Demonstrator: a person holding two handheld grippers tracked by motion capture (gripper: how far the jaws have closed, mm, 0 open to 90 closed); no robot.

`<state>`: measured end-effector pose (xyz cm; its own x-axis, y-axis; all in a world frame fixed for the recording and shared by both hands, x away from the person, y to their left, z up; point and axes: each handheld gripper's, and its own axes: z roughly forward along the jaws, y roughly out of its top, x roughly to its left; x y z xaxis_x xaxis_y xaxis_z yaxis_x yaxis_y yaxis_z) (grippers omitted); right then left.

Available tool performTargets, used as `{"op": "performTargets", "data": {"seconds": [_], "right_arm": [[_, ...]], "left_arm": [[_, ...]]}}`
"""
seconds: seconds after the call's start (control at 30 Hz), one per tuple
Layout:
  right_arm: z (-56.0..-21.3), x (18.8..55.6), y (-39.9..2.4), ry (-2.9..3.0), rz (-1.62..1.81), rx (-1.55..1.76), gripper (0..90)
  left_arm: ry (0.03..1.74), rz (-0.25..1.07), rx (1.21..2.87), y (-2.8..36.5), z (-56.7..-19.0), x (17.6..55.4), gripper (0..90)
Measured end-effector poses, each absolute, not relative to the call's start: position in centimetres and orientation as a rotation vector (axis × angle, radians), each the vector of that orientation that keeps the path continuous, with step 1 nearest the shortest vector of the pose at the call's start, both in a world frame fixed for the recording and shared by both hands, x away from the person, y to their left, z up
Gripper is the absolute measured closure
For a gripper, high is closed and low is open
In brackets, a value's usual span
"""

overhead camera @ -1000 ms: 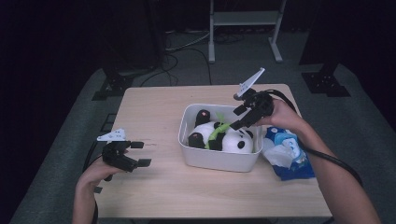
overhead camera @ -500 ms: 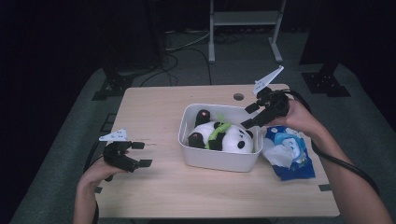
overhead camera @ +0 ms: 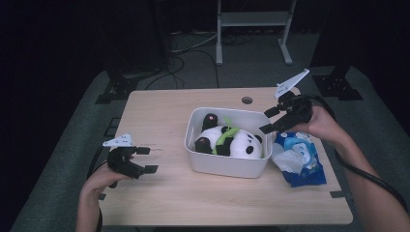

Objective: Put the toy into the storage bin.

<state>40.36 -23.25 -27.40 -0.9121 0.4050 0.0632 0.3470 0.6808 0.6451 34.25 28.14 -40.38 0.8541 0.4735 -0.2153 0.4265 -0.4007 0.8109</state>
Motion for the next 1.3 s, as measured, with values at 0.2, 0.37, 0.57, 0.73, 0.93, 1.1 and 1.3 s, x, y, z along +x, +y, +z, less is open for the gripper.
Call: {"op": "performTargets", "data": {"seconds": [0.2, 0.37, 0.57, 0.73, 0.93, 1.1, 1.3], "right_arm": [[-27.6, 39.9, -24.3, 2.787, 1.055, 0.666, 28.0], [-27.8, 39.3, -25.5, 2.765, 1.063, 0.703, 28.0], [-28.1, 38.7, -27.0, 2.739, 1.067, 0.746, 28.1], [-28.9, 38.4, -27.8, 2.732, 1.071, 0.776, 28.8], [-29.9, 37.9, -29.0, 2.713, 1.102, 0.815, 28.8], [-30.7, 37.3, -30.1, 2.692, 1.123, 0.853, 28.8], [-32.0, 36.6, -31.2, 2.670, 1.142, 0.897, 28.8]], "left_arm": [[0.652, 0.056, 2.043, 28.1, -40.4, 34.3, 8.2], [0.656, 0.051, 2.048, 28.0, -40.6, 34.4, 8.2], [0.658, 0.049, 2.051, 27.9, -40.7, 34.4, 8.2], [0.658, 0.047, 2.055, 27.8, -40.9, 34.5, 8.2], [0.657, 0.048, 2.060, 27.7, -40.9, 34.5, 8.2], [0.655, 0.052, 2.056, 27.6, -40.8, 34.5, 8.2], [0.646, 0.043, 2.059, 27.3, -41.0, 34.5, 8.2]]}}
